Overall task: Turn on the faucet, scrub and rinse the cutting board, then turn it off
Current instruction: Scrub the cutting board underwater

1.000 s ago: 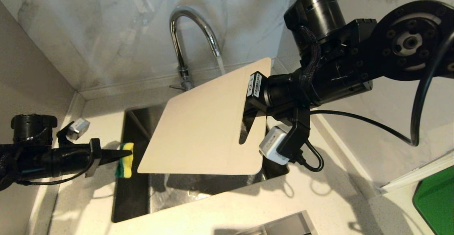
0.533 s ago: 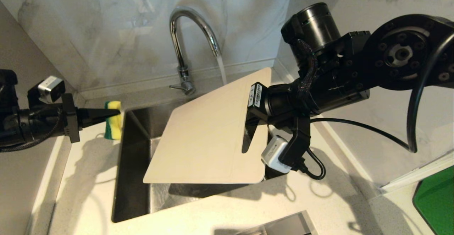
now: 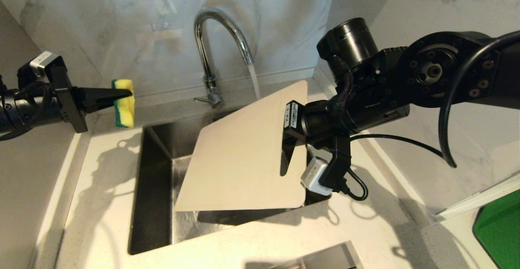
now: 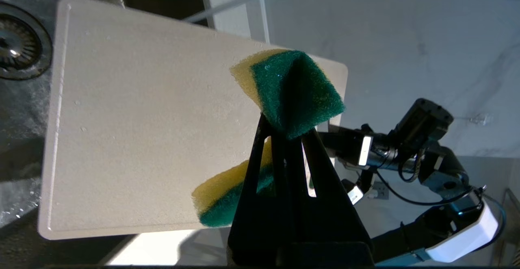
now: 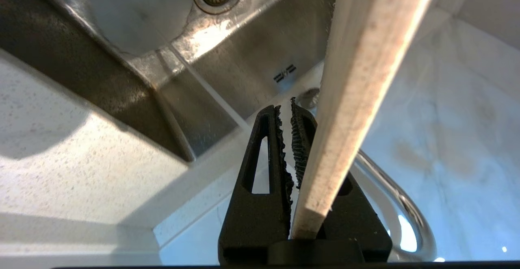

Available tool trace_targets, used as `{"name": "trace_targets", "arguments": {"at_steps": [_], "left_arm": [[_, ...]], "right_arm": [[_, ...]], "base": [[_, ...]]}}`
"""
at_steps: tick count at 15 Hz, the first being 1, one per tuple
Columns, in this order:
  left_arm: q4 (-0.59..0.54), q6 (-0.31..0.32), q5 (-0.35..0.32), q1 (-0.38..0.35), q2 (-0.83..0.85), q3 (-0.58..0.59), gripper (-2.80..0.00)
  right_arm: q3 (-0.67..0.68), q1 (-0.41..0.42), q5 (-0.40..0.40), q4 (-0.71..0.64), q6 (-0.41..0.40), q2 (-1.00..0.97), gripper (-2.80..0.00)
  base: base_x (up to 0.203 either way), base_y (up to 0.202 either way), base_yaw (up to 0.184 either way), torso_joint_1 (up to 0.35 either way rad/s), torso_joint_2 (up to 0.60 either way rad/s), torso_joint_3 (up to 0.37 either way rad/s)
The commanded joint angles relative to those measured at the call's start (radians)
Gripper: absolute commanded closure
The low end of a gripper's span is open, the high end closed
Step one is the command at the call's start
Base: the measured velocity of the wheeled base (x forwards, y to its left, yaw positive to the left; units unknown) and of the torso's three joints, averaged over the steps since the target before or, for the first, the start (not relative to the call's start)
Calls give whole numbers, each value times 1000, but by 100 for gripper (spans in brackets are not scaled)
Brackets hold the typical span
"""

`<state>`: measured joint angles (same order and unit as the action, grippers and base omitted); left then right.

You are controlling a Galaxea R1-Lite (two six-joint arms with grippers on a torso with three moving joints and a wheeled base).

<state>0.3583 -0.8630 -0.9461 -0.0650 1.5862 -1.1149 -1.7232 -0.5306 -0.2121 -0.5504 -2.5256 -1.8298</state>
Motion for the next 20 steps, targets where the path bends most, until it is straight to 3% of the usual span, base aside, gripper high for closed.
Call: {"name": "trace_targets", "arguments": {"at_steps": [1, 5, 9, 14, 20], "left_arm": [[2, -8, -46, -19, 9, -4, 0], [2, -10, -56, -16, 9, -3, 0], [2, -10, -56, -16, 12, -3, 0], [2, -10, -56, -16, 14, -3, 0], [5, -1, -54, -19, 11, -2, 0]], "right_arm": [[-68, 0, -3, -43, -25, -61, 0], [-249, 0, -4, -149, -108, -180, 0], [-261, 25, -76, -161, -171, -254, 0], [-262, 31, -156, -51, -191, -304, 0], [-262, 137, -236, 92, -234, -349, 0]], "base": [[0, 0, 0, 0, 0, 0], [0, 0, 0, 0, 0, 0], [0, 0, 0, 0, 0, 0], [0, 0, 0, 0, 0, 0], [0, 0, 0, 0, 0, 0]]}}
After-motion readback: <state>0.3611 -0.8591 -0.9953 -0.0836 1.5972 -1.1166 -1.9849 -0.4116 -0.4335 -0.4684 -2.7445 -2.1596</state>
